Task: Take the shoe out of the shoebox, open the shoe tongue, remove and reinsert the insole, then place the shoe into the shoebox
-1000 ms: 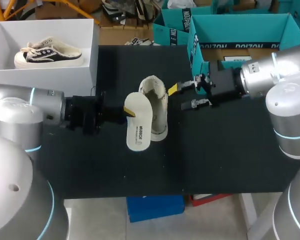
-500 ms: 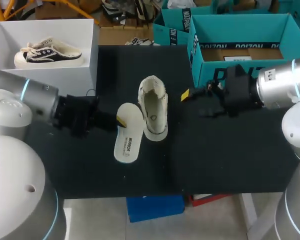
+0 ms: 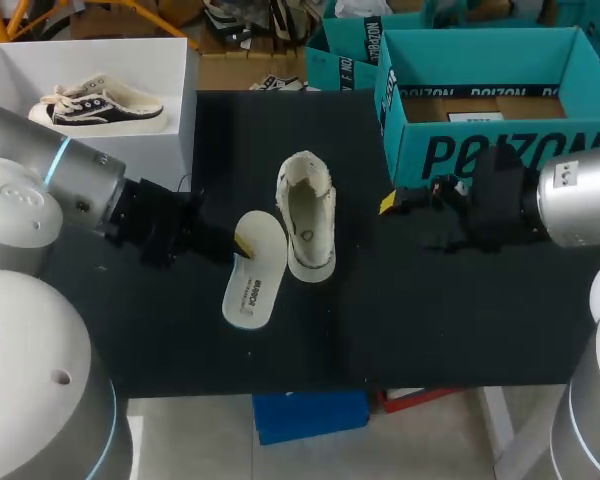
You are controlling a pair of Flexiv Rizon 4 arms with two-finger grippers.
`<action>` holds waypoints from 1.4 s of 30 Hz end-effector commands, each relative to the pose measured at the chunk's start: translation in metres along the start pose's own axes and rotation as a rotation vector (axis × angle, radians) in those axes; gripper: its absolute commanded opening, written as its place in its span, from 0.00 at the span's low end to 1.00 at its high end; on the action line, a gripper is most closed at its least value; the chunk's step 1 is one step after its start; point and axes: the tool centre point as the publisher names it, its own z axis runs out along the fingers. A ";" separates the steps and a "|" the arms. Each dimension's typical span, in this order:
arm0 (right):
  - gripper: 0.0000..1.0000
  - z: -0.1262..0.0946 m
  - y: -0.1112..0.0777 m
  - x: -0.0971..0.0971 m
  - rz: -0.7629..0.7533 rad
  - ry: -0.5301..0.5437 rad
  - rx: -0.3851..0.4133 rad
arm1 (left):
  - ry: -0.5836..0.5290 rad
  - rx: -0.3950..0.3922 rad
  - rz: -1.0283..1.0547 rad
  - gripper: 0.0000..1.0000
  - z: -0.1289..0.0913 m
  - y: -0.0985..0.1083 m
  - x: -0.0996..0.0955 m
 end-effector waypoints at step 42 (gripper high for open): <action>1.00 -0.008 -0.005 -0.002 0.000 0.007 -0.007 | 0.171 0.117 -0.025 0.00 0.079 0.092 -0.017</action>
